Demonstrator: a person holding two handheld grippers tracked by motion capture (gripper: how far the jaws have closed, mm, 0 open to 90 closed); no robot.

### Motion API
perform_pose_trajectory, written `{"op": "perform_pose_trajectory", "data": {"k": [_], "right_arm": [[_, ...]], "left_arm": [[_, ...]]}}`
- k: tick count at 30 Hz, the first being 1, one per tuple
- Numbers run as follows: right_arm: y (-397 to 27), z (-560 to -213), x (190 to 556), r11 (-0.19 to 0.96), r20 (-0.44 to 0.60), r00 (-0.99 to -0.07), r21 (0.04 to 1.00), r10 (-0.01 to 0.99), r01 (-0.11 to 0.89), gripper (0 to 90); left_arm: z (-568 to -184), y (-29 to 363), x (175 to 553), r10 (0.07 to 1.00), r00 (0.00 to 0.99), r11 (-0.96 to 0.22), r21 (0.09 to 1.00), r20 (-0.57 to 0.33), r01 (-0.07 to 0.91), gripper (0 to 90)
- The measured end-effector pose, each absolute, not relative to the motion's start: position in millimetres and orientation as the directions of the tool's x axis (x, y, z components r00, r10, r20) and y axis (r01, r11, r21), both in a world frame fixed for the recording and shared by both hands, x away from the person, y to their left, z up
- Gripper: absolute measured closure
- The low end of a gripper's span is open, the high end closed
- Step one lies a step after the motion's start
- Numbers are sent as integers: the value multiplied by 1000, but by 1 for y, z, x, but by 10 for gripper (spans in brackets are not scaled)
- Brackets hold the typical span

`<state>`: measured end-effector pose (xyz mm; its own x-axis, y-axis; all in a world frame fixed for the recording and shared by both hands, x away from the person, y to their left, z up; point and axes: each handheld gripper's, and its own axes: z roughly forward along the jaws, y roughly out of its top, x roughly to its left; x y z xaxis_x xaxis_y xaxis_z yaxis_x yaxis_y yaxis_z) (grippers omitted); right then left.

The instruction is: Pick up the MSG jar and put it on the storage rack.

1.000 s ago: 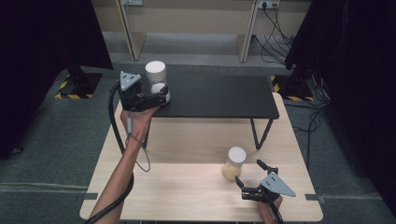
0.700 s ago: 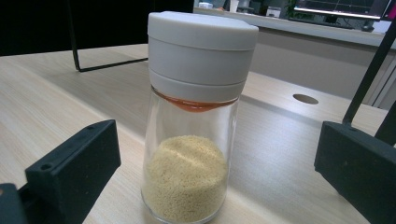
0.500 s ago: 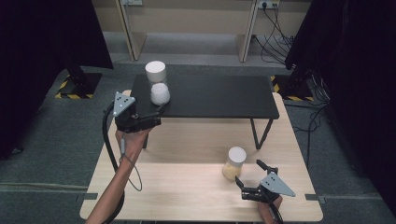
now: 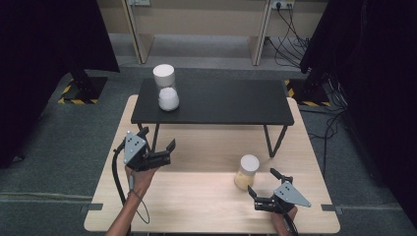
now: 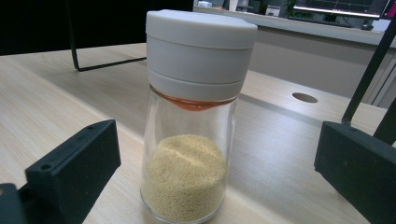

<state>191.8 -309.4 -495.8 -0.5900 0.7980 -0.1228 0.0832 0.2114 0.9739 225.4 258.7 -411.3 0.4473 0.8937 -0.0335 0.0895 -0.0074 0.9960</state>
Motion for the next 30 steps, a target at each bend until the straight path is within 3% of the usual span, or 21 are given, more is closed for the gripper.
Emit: {"op": "perform_pose_trajectory", "data": {"k": [11, 20, 30], "right_arm": [[-310, -496, 192, 211, -124, -591, 974, 797, 81, 1], [-309, -496, 191, 212, -124, -590, 974, 798, 81, 1], [-310, -496, 191, 214, -128, -591, 974, 796, 78, 1]], "left_arm": [[-467, 259, 208, 888, 457, 21, 997, -54, 77, 2], [-496, 256, 196, 876, 481, -42, 996, -1, 78, 1], [-517, 255, 192, 876, 481, -39, 993, -19, 112, 1]]}}
